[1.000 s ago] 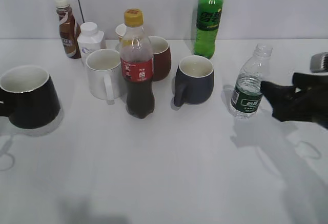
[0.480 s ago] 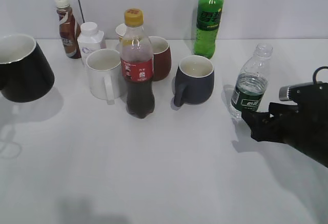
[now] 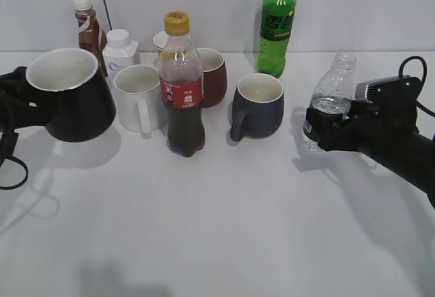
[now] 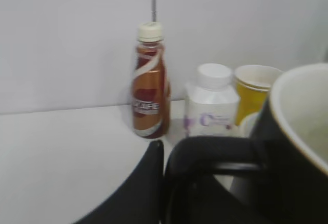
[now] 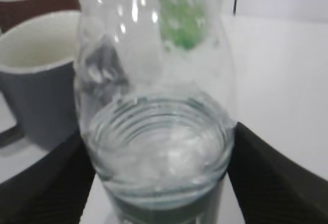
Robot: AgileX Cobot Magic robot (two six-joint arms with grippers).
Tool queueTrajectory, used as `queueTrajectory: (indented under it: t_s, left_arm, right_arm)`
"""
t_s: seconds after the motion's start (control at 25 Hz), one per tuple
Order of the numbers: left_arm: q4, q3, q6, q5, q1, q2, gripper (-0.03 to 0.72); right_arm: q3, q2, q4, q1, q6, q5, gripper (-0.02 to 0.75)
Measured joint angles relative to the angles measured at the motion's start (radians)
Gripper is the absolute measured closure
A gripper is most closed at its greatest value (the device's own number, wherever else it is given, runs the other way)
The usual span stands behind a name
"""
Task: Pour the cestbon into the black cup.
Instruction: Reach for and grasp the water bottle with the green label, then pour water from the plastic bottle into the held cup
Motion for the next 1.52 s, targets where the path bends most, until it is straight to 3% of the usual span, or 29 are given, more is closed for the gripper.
queueTrajectory:
  t_s: [0.08,0.2,0.6,0.8,1.08,1.32,1.52]
  left_arm:
    - [-0.006,0.0,0.017,0.015,-0.025,0.0,0.643]
    - [-0.046,0.0,0.024,0.073,-0.067,0.0,0.643]
    - [-0.114,0.0,0.074,0.161,-0.254,0.0,0.643]
    - [-0.194,0.0,0.132,0.218,-0.385,0.0,0.643]
    - [-0.28,-0.015,0.17,0.295,-0.523,0.0,0.643]
    - [-0.284,-0.082,0.182,0.331,-0.587,0.0,0.643]
    - [-0.263,-0.114,0.183,0.333,-0.606,0.0,0.643]
  right_arm:
    - [-0.028,0.019,0.0,0.0,0.0,-0.001,0.16]
    - [-0.04,0.026,0.0,0.0,-0.003,-0.003,0.245]
    - [0.044,-0.128,-0.011,0.046,-0.1,0.054,0.244]
    - [0.048,-0.317,0.051,0.201,-0.308,0.23,0.244]
    - [0.048,-0.462,0.349,0.409,-0.769,0.368,0.244]
    - [0.048,-0.472,0.403,0.489,-1.018,0.384,0.244]
    - [0.048,-0.473,0.456,0.5,-1.209,0.384,0.244]
